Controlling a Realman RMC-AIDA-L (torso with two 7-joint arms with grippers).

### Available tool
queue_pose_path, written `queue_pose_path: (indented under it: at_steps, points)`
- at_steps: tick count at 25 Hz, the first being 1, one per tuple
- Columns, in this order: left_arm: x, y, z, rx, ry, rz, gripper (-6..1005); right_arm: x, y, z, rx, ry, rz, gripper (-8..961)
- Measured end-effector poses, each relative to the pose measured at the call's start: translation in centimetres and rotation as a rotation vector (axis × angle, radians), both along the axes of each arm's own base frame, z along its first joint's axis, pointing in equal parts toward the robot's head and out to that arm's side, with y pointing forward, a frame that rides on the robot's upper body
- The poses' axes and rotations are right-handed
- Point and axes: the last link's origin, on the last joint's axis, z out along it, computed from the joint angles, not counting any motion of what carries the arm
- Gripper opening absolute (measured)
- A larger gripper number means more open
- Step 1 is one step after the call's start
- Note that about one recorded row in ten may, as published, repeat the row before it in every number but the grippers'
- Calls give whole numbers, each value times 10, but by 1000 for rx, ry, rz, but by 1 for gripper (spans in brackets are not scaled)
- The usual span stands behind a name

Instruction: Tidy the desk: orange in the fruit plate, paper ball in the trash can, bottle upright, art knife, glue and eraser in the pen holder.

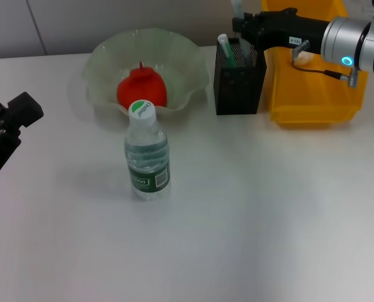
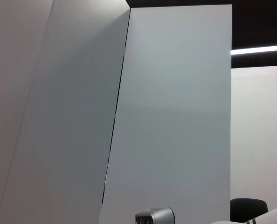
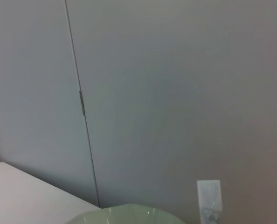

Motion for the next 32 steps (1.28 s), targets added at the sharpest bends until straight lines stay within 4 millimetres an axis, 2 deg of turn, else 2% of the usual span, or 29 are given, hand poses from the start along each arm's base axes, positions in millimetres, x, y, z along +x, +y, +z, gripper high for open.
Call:
queue_pose_path:
  at_steps: [21, 32]
  points:
    - [-1, -1, 0, 0, 0, 4, 22, -6, 5, 0, -6, -45, 12, 187]
    - [-1, -1, 0, 2, 0, 2, 23, -7, 5, 0, 0, -42, 14, 367]
